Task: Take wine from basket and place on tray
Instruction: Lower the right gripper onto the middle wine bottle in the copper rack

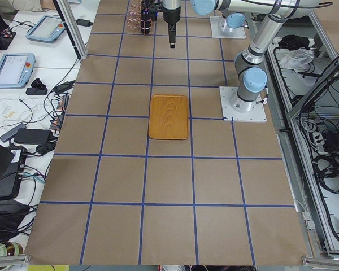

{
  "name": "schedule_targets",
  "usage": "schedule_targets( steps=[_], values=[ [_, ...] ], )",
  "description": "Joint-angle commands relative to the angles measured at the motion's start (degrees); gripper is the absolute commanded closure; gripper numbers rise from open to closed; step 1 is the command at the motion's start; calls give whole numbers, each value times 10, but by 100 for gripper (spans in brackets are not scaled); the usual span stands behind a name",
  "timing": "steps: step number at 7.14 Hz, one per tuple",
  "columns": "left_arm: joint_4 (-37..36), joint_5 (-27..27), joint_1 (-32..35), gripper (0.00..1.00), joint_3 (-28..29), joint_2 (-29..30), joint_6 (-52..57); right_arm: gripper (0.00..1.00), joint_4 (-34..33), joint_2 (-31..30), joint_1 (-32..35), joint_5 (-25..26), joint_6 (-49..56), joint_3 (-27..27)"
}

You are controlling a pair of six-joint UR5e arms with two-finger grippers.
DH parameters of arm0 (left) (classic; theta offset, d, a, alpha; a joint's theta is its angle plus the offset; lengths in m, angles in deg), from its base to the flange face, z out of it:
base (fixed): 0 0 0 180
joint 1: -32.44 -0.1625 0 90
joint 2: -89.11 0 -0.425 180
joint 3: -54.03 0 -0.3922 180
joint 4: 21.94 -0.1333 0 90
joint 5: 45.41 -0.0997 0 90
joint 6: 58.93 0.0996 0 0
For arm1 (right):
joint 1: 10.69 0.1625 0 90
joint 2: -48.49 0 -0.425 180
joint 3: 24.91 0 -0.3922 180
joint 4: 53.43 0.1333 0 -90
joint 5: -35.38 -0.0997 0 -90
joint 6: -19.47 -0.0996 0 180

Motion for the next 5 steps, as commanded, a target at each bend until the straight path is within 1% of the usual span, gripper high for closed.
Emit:
schedule_targets(
  steps=[1, 2, 3, 4, 5],
  values=[
    [-1, -2, -1, 0, 0, -1, 0, 0, -13, 37, -76, -4, 54, -31],
    [0, -3, -1, 0, 0, -1, 0, 0, -73, 49, -76, -4, 54, -50],
    [1, -3, -1, 0, -1, 0, 0, 0, -150, 88, -76, -3, 44, -56],
    [2, -4, -1, 0, -2, 1, 0, 3, -152, 97, -73, -6, 24, -57],
    [2, 0, 0, 0, -4, 4, 1, 10, -157, 98, -63, -5, -14, -60]
  ],
)
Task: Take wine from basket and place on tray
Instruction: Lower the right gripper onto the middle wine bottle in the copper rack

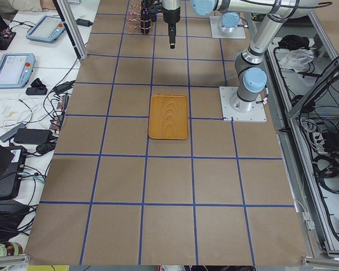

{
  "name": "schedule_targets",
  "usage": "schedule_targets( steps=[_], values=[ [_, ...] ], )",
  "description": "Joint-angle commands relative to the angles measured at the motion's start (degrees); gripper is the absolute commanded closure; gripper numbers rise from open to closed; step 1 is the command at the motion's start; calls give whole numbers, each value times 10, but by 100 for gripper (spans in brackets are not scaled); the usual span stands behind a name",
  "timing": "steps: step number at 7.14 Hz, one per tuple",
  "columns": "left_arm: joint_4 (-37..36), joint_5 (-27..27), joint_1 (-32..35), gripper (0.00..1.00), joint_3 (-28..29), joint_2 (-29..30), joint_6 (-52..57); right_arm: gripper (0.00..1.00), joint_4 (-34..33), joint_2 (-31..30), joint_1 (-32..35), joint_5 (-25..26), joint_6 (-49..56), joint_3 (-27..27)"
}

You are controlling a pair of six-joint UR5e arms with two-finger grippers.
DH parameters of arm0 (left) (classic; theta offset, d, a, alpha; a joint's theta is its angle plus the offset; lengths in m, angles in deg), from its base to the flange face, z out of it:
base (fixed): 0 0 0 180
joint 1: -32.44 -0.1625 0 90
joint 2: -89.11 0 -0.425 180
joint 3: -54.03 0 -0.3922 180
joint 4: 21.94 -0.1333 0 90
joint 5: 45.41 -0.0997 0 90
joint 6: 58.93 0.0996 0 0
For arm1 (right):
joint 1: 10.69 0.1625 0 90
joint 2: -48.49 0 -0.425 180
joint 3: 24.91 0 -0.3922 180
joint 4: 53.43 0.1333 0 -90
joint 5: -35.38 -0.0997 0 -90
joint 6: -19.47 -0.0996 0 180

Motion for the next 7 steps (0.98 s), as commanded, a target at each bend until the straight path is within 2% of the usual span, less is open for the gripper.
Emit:
schedule_targets(
  steps=[1, 6, 7],
  values=[
    [-4, 7, 2, 0, -10, 3, -4, 10, -32, 23, 16, 3, -27, -3],
    [-7, -3, 14, 0, -2, -14, -2, 18, -48, 45, 17, 8, 7, 0],
    [-7, -4, 16, 0, -8, -14, -4, 29, -48, 45, 17, 9, 7, 0]
  ],
)
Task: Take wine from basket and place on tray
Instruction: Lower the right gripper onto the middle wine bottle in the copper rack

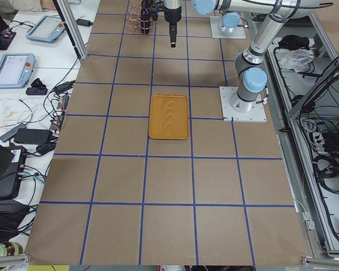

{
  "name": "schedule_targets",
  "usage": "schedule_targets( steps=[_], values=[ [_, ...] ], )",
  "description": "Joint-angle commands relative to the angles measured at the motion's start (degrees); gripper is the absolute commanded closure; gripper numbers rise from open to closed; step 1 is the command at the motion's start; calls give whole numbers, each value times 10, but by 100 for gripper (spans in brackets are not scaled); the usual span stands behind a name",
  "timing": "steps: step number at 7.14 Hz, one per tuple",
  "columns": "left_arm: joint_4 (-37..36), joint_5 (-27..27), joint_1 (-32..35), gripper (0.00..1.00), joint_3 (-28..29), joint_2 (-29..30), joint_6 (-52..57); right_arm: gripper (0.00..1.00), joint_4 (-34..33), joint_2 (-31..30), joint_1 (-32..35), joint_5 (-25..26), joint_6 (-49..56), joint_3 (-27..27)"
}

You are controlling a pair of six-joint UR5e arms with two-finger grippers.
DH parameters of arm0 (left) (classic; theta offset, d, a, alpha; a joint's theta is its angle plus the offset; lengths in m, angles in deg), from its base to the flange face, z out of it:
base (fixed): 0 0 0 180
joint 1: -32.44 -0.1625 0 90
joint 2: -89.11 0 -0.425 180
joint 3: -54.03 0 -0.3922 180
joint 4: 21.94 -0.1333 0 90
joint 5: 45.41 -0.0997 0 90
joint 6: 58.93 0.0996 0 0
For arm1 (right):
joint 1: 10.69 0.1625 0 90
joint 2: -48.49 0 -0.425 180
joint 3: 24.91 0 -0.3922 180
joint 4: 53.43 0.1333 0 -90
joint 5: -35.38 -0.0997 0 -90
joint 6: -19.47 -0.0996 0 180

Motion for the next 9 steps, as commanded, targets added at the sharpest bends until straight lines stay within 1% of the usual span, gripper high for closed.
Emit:
schedule_targets(
  steps=[1, 2, 4, 7, 8, 9],
  values=[
    [-6, -1, 5, 0, -2, -2, 1, 30, -1, 2, 0, 0, 2, 0],
    [-5, 1, 5, 0, -7, -1, 1, 38, -1, 4, 0, 1, 4, 0],
    [-4, -1, 4, 0, -7, -6, 2, 38, -2, 5, -1, 0, 9, 1],
    [-6, -4, 4, 0, -7, 2, 2, 48, -2, 5, -2, 0, 9, 1],
    [-6, -4, 4, 0, -6, 2, 2, 57, -1, 5, -2, 1, 8, 1],
    [-6, -4, 2, 0, -6, 2, 2, 81, 3, 5, -3, 2, 8, 1]
  ],
)
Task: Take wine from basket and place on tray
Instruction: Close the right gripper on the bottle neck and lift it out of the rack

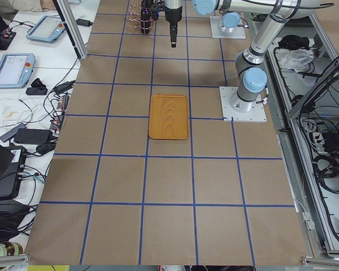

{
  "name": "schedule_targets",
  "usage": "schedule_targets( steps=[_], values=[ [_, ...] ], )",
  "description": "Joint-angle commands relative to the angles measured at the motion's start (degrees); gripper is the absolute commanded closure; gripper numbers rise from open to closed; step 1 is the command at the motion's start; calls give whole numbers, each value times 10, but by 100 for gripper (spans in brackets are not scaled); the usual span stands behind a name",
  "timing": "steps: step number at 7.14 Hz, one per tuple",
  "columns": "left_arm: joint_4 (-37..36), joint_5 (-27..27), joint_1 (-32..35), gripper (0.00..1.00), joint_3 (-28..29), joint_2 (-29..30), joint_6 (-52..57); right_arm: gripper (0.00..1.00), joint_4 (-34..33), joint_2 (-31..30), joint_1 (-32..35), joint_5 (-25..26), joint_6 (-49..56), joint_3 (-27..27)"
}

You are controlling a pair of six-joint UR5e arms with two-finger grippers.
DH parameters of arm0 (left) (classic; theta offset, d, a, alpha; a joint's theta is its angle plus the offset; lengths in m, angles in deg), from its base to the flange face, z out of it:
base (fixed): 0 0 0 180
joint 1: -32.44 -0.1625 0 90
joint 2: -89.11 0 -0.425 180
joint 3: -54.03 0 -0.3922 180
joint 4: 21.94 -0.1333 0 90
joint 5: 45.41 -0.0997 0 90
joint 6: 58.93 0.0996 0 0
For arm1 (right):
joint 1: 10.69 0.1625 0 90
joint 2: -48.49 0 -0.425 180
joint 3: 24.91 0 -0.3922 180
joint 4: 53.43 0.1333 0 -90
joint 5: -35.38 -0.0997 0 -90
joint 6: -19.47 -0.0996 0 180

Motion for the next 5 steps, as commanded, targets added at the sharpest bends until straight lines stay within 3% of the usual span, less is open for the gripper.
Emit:
schedule_targets(
  steps=[1, 3, 5],
  values=[
    [-2, 0, -1, 0, 0, 3, 0, 100, 7, -3, -1, 15, -1, 0],
    [-1, -1, -5, 0, 0, 2, 1, 100, 29, -16, 1, 33, -9, 6],
    [-1, -1, -5, 0, 0, 1, 1, 100, 84, -38, 3, 34, -9, 55]
  ],
)
